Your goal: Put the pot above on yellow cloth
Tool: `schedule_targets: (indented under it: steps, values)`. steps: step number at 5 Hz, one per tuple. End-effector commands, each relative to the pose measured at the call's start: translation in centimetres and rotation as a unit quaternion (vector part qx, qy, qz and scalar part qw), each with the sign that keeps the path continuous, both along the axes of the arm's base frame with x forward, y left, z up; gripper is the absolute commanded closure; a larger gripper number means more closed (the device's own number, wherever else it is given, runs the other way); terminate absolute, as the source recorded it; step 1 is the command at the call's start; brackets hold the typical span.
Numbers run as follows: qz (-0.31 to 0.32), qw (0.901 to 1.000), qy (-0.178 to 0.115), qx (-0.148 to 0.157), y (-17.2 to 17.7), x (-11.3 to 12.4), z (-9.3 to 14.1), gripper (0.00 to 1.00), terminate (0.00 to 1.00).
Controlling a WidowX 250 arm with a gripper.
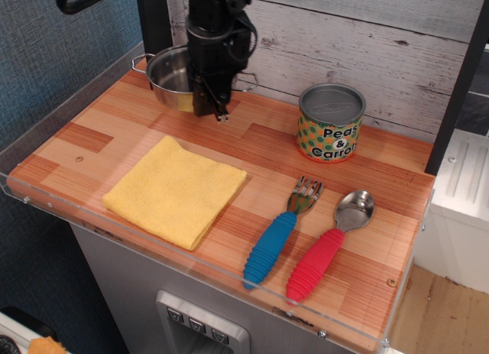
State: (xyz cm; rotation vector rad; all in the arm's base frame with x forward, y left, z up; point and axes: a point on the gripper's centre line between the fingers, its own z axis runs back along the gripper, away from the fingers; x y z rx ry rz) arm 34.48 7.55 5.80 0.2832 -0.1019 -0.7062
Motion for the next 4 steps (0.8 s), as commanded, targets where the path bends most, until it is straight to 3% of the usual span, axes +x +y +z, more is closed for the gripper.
schedule_targets:
  steps: [1, 2, 4]
  values:
    - [0.056, 0.9981, -0.019, -0.017, -1.8, -1.9, 2.6, 1.0, 0.0]
    - [0.059, 0.9982, -0.005, -0.015, -2.5, -3.3, 2.0, 1.0, 0.0]
    - [0.029, 0.9996, -0.006, -0.004, -3.5, -6.3, 0.7, 1.0, 0.0]
